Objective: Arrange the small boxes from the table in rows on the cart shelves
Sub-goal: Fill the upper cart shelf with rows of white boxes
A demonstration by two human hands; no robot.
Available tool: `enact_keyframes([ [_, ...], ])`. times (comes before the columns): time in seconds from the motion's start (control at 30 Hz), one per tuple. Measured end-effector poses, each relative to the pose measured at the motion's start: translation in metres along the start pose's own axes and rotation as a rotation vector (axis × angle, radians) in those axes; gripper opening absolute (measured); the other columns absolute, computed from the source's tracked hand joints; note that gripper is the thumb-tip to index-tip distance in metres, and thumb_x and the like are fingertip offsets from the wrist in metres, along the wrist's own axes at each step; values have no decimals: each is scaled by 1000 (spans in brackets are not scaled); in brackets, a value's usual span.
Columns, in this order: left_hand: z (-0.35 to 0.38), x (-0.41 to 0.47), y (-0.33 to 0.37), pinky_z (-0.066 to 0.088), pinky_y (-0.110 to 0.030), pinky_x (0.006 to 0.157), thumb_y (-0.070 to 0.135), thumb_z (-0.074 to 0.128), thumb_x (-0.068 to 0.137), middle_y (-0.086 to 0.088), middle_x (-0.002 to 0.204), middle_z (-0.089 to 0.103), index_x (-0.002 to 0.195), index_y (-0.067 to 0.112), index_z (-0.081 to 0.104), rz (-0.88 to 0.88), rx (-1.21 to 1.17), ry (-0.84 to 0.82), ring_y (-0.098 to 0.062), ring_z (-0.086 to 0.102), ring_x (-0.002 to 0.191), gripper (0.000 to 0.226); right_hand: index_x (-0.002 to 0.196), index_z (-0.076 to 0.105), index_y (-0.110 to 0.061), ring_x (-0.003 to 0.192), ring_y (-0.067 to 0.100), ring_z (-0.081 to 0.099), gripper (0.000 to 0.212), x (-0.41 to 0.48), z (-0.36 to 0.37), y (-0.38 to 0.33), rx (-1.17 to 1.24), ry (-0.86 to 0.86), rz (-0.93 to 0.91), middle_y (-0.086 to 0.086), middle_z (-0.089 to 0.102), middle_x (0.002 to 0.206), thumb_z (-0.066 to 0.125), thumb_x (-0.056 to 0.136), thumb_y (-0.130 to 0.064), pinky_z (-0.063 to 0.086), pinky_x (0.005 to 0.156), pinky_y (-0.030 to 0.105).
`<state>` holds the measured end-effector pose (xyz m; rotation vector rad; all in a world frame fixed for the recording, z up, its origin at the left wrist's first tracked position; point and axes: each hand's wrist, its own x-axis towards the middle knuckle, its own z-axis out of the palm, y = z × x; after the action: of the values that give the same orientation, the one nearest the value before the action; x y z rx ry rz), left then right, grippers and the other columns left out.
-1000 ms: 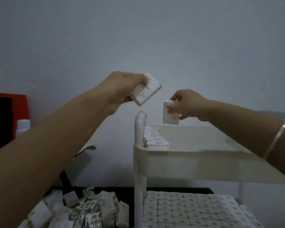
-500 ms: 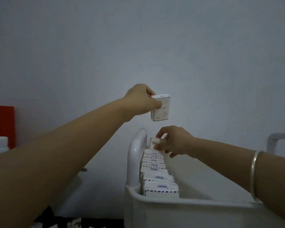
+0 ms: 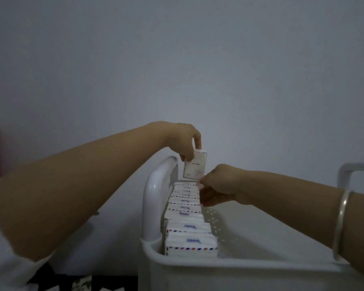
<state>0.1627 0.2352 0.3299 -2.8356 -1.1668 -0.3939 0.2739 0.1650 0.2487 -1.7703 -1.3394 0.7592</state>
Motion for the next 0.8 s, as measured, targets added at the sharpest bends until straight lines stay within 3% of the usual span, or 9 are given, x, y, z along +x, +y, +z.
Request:
enact_keyframes([
  [0.1, 5, 3, 0, 42, -15, 53, 14, 73, 83, 4, 98, 65, 112, 18, 60, -33, 64, -115, -11, 63, 81, 32, 107, 55, 6, 92, 29, 72, 17, -1, 0, 1, 44, 16, 43, 23, 70, 106, 42, 98, 1, 60, 79, 37],
  [0.17, 9, 4, 1, 42, -12, 46, 19, 75, 81, 6, 91, 63, 114, 19, 62, -51, 125, -178, -7, 59, 74, 35, 86, 53, -1, 97, 31, 71, 15, -2, 2, 1, 29, 28, 48, 23, 69, 107, 43, 97, 3, 58, 83, 39],
  [0.23, 11, 7, 3, 44, -11, 45, 21, 76, 81, 3, 97, 64, 117, 19, 63, -54, 161, -224, -10, 59, 77, 38, 80, 48, -5, 98, 32, 70, 20, -4, 2, 0, 17, 42, 41, 23, 68, 111, 45, 96, 4, 58, 82, 38],
  [0.3, 12, 9, 4, 47, -14, 55, 23, 74, 82, 1, 105, 65, 119, 19, 64, -61, 194, -273, -14, 61, 88, 38, 96, 50, -4, 95, 32, 71, 10, -4, 2, -1, -5, 23, 35, 20, 63, 118, 48, 95, 6, 59, 78, 37],
  [0.37, 13, 11, 4, 53, -22, 74, 27, 72, 84, 1, 113, 67, 120, 21, 66, -83, 239, -343, -17, 64, 100, 38, 120, 47, -8, 94, 30, 71, 31, -3, 1, 0, -33, -7, 10, 17, 58, 123, 53, 92, 6, 59, 76, 36],
  [0.43, 16, 14, 1, 51, -31, 92, 32, 70, 85, 3, 118, 67, 119, 24, 68, -108, 262, -369, -18, 63, 107, 35, 122, 47, -11, 97, 30, 70, 35, -6, 2, 0, -98, -46, -9, 15, 59, 122, 55, 92, 3, 59, 81, 38],
  [0.57, 13, 8, -11, 46, -32, 99, 28, 63, 89, 2, 117, 67, 115, 16, 70, -88, 35, -110, -17, 60, 111, 29, 120, 49, -12, 100, 28, 69, 27, -5, -3, 2, -214, -63, -45, 12, 64, 118, 51, 95, -3, 58, 86, 41],
  [0.67, 12, -10, -22, 41, -23, 88, 16, 60, 91, 1, 114, 66, 109, 15, 72, -69, -409, 228, -13, 57, 107, 22, 131, 44, -19, 89, 22, 71, 37, -2, -5, 3, -370, -34, -67, 9, 63, 116, 45, 97, -4, 60, 78, 37],
  [0.8, 21, -47, -32, 41, -18, 79, 12, 57, 91, 5, 109, 67, 97, 26, 70, -116, -696, 522, -10, 59, 104, 20, 140, 37, -21, 88, 21, 68, 53, -7, -9, -2, -635, 59, -145, 11, 59, 121, 41, 92, 1, 60, 77, 37],
])
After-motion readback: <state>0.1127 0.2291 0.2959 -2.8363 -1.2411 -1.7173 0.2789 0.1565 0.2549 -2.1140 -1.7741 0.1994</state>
